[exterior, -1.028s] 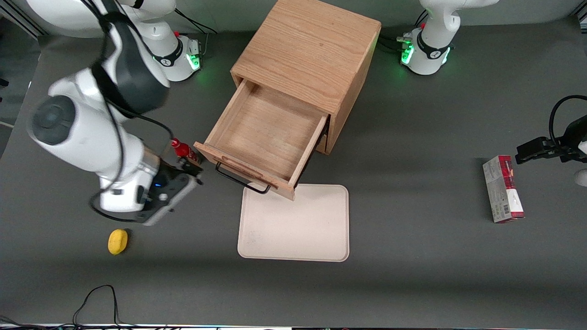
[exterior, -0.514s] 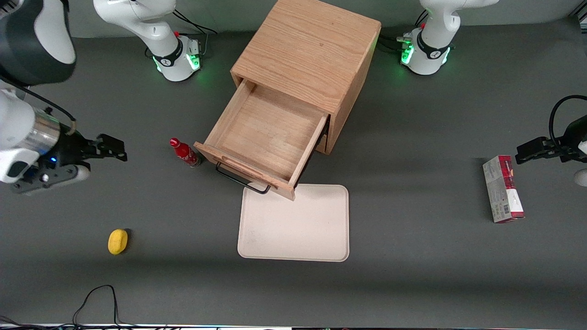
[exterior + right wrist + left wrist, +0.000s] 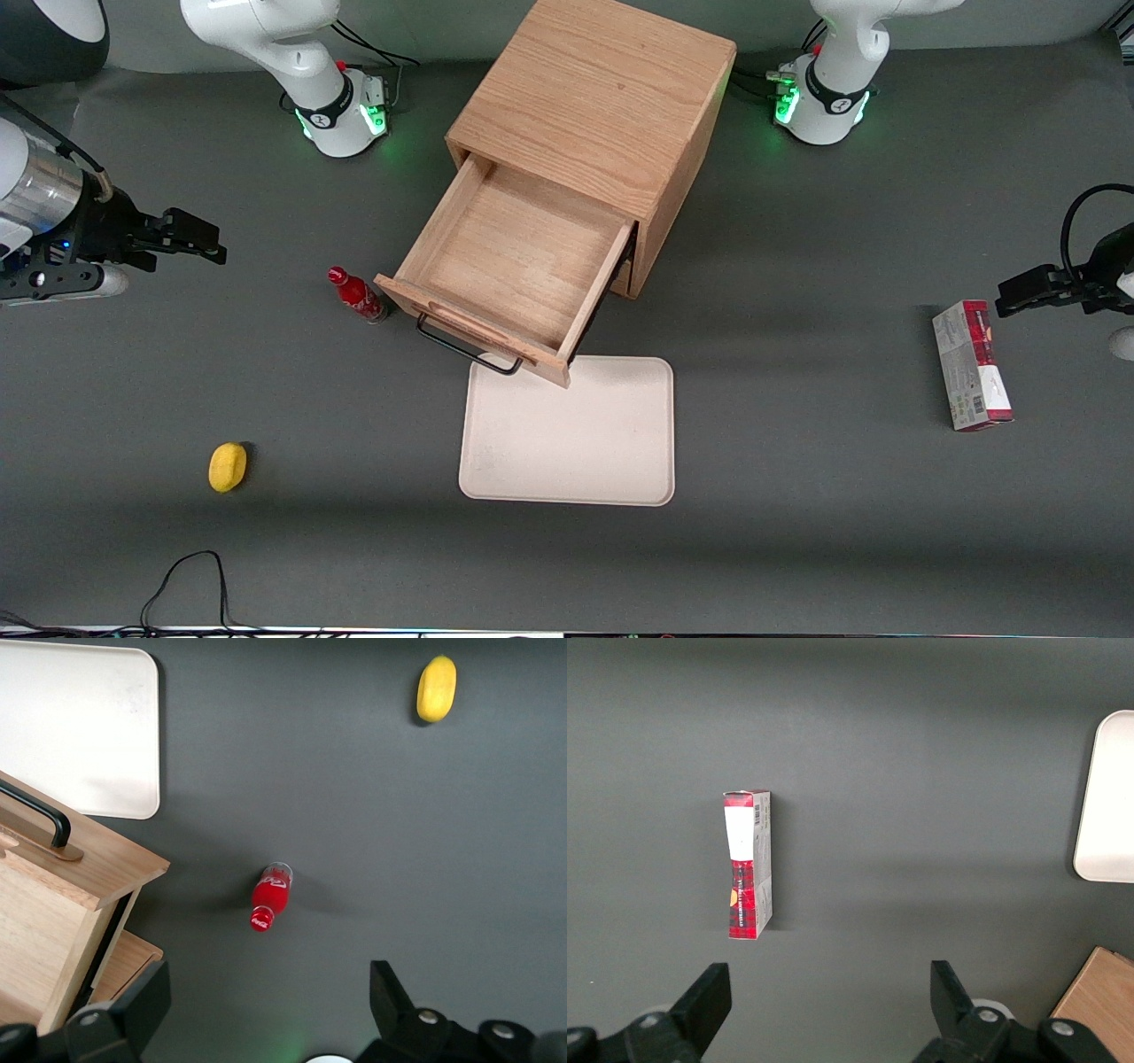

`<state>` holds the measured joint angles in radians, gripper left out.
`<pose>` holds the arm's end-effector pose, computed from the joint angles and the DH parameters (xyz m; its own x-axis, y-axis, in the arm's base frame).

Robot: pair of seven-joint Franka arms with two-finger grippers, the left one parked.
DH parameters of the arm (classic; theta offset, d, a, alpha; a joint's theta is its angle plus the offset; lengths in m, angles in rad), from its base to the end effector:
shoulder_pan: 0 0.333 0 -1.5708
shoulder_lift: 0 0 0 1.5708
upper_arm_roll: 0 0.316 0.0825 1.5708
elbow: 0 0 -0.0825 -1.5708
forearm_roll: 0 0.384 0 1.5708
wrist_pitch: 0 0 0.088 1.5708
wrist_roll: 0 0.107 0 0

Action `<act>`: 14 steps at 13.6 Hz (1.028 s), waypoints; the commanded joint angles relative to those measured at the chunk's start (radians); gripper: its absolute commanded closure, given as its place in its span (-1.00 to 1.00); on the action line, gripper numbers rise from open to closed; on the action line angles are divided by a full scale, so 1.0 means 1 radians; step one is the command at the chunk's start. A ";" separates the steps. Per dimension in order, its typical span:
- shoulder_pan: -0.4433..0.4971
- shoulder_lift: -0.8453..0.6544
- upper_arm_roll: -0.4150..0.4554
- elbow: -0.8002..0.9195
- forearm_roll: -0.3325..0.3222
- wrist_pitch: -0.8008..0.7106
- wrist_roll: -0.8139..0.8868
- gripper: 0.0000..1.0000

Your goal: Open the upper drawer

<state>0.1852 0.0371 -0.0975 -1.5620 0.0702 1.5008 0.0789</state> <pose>0.5545 0.0577 0.6025 0.9946 0.0131 -0.1028 0.0071 -0.9983 -0.0586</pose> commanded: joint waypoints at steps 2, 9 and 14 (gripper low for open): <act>0.017 -0.014 -0.007 -0.015 -0.009 -0.014 0.048 -1.00; 0.010 -0.160 -0.053 -0.202 -0.046 0.151 0.010 -1.00; 0.010 -0.158 -0.053 -0.199 -0.038 0.156 0.074 -1.00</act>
<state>0.1897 -0.1028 -0.1513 -1.7397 0.0373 1.6362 0.1016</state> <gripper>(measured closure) 0.000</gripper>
